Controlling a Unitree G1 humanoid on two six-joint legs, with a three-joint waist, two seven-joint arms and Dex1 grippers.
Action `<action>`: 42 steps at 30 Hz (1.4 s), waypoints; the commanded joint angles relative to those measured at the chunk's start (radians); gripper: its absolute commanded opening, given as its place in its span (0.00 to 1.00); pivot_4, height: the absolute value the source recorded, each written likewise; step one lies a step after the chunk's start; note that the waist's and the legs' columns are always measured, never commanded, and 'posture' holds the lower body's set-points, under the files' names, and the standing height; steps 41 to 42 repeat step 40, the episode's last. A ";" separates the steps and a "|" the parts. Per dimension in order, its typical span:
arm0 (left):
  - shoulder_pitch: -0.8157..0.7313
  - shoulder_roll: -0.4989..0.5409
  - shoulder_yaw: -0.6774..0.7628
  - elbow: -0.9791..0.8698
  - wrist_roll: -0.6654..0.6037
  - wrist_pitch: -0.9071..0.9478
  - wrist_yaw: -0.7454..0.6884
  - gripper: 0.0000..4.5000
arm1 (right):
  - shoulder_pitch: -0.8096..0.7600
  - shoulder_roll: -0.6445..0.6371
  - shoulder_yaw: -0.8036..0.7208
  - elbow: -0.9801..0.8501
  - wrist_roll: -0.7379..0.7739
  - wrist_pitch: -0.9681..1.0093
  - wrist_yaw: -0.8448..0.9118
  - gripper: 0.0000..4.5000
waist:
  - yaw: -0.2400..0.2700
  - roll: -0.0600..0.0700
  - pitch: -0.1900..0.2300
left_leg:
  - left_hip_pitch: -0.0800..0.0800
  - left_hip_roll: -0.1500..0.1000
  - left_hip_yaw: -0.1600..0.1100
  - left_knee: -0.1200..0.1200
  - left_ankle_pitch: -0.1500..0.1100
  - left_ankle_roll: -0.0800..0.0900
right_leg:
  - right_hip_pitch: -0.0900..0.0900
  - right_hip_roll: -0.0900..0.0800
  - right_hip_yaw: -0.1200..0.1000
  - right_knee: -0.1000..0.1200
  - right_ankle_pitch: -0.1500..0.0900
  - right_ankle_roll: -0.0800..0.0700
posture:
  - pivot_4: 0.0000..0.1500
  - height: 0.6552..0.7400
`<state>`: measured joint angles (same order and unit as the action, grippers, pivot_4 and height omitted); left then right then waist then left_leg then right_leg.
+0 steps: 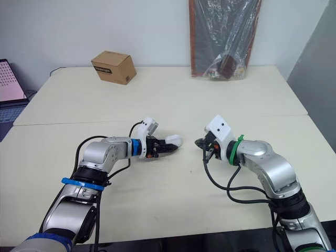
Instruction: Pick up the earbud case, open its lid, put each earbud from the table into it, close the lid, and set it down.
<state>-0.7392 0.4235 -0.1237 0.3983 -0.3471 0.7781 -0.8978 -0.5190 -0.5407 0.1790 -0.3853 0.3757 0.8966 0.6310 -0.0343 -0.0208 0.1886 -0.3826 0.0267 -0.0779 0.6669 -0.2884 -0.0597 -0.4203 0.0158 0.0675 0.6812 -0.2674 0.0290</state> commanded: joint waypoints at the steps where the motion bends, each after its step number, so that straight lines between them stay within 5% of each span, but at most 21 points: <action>1: 0.018 0.047 0.014 0.003 0.046 -0.019 0.033 0.77 | -0.011 0.003 -0.011 -0.040 0.006 -0.027 0.007 0.00 | -0.001 0.000 0.000 | 0.000 0.000 0.000 0.000 0.000 0.000 | 0.000 0.000 0.000 0.000 0.000 0.000 | 1.00 1.00; 5: 0.039 0.086 0.032 -0.025 0.051 -0.028 0.049 1.00 | -0.010 0.005 -0.007 -0.039 0.004 -0.036 0.008 0.00 | -0.010 0.000 0.000 | 0.002 0.001 0.000 0.000 0.000 0.000 | 0.000 0.001 0.000 0.001 0.001 -0.001 | 1.00 1.00; 16: 0.215 0.169 0.185 -0.244 -0.013 -0.076 0.083 1.00 | 0.031 0.018 -0.018 -0.092 0.019 -0.057 -0.003 0.00 | -0.020 0.000 0.000 | 0.001 0.001 0.000 -0.001 0.001 0.001 | 0.000 0.000 0.000 0.001 0.001 -0.001 | 1.00 1.00; 35: 0.771 0.102 0.385 -0.743 -0.097 -0.165 0.246 1.00 | 0.329 0.053 -0.073 -0.341 0.025 -0.055 -0.167 0.00 | -0.007 0.000 0.000 | 0.002 0.001 0.001 -0.001 0.001 0.000 | 0.000 -0.001 0.001 -0.001 0.000 -0.001 | 1.00 1.00; 42: 0.813 0.109 0.407 -0.767 -0.118 -0.183 0.249 1.00 | 0.379 0.045 -0.071 -0.359 0.031 -0.066 -0.171 0.00 | -0.004 0.000 0.000 | 0.002 0.001 0.001 -0.001 0.001 0.000 | 0.001 0.000 0.001 -0.001 0.000 0.000 | 1.00 1.00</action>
